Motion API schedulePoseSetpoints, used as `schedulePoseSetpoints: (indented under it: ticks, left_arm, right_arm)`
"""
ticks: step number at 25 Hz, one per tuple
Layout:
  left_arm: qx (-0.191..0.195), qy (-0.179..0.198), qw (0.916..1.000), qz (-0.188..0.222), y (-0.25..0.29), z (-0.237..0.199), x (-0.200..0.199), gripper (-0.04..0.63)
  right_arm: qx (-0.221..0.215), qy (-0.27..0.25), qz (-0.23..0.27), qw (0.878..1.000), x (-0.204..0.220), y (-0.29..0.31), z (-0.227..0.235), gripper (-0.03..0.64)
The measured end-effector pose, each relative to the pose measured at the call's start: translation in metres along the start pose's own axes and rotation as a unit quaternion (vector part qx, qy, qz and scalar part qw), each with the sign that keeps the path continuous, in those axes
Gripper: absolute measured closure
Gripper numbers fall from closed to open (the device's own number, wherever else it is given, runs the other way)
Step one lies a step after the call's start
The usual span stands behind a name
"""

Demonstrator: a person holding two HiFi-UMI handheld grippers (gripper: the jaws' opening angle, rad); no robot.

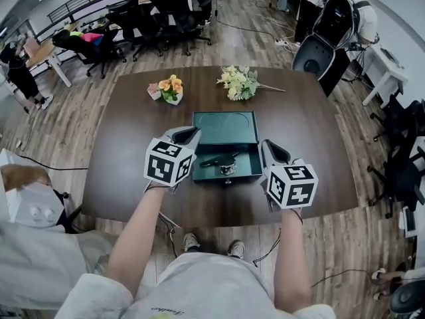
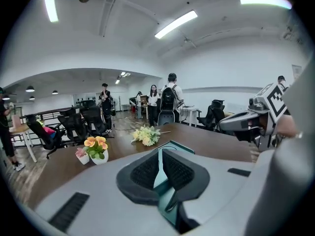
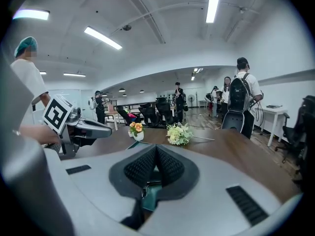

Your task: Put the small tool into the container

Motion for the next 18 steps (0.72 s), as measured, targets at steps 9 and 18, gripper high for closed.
schedulePoseSetpoints:
  ticks: [9,18]
  left_arm:
    - [-0.046,-0.023,0.9982,0.03,-0.025,-0.003,0.0,0.592]
    - [-0.069,-0.036,0.9959,0.045,-0.036,-0.005,0.0,0.597]
  right_arm:
    - [0.0,-0.009,0.013,1.0,-0.01,-0.003,-0.001,0.614]
    - [0.003,-0.017,0.022,1.0,-0.012,-0.005,-0.004,0.614]
Point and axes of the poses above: the fingertips, and each gripper's own axes: y forward along the fingers, z to its right, x out of its underside, the point moved 6 cm from there along -y, backward along the fingers, and after that the axes turned 8 degrees about z, right-handed, at the moved point
